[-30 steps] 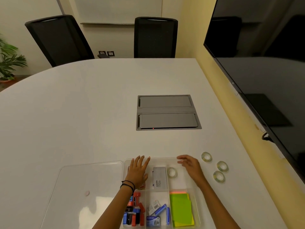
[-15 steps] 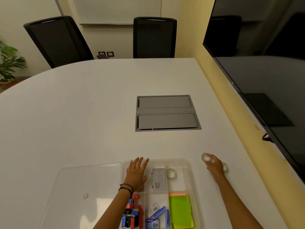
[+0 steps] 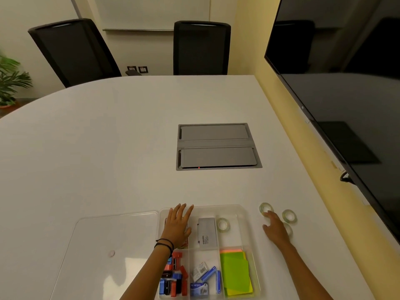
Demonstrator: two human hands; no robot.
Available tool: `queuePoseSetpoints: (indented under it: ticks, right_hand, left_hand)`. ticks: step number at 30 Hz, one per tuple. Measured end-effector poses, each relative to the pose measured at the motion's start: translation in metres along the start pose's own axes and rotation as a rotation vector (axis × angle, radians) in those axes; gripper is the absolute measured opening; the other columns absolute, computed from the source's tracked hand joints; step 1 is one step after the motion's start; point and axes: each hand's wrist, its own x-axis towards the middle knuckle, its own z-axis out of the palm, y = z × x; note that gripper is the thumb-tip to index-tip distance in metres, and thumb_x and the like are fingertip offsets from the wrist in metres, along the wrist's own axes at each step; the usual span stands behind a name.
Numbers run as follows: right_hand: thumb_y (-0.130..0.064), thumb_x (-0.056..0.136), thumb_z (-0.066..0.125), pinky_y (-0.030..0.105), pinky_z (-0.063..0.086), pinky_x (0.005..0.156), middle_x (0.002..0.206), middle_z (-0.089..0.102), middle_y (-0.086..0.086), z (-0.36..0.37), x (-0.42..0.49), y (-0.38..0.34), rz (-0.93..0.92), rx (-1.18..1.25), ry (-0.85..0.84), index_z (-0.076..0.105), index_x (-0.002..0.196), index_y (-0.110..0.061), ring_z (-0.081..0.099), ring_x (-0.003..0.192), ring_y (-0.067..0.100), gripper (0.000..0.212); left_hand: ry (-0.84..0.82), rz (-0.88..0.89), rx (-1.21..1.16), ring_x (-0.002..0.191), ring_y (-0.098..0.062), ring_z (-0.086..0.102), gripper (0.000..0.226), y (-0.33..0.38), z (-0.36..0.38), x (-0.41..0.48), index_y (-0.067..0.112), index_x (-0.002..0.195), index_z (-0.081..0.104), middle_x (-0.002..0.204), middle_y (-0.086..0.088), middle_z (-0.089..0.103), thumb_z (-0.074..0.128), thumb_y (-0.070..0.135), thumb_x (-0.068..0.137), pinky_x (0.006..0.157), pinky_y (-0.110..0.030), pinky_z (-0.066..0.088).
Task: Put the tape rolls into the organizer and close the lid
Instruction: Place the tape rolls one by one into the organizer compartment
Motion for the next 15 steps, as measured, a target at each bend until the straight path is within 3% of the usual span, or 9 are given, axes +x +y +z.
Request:
queuePoseSetpoints:
  ticks: [4,8,11,15]
  right_hand:
    - [0.009,0.085,0.053,0.039,0.037,0.105,0.139,0.044,0.021,-0.001,-0.013,0.004,-0.052,-0.017,0.027,0.055,0.116,0.004,0.043,0.129,0.034,0.031]
    - [0.011,0.085,0.051,0.037,0.040,0.100,0.135,0.047,0.019,0.002,-0.028,0.012,-0.127,-0.042,0.032,0.060,0.103,0.005,0.045,0.128,0.032,0.021]
    - [0.011,0.085,0.050,0.031,0.046,0.081,0.115,0.058,0.016,0.003,-0.035,0.012,-0.135,-0.038,0.057,0.058,0.084,-0.007,0.058,0.108,0.032,0.020]
    - [0.006,0.088,0.049,0.028,0.044,0.071,0.099,0.066,0.019,0.000,-0.035,0.006,-0.106,-0.028,0.065,0.063,0.089,-0.001,0.063,0.091,0.029,0.015]
  left_hand:
    - [0.010,0.003,-0.007,0.146,-0.028,0.006,0.068,0.000,0.000,0.000,0.022,0.147,0.007,0.157,-0.010,0.014,0.046,0.027,0.092,0.120,-0.047,0.003]
    - [0.027,-0.003,-0.042,0.146,-0.029,0.007,0.067,0.001,0.001,-0.002,0.021,0.147,0.009,0.157,-0.012,0.015,0.047,0.026,0.092,0.120,-0.048,0.003]
    - [0.013,-0.010,-0.018,0.146,-0.027,0.005,0.067,0.000,0.002,-0.002,0.022,0.147,0.006,0.158,-0.009,0.011,0.044,0.030,0.093,0.120,-0.047,0.001]
    - [0.006,-0.013,-0.015,0.146,-0.026,0.004,0.066,-0.001,0.003,-0.003,0.023,0.147,0.005,0.158,-0.008,0.010,0.043,0.030,0.093,0.120,-0.047,0.000]
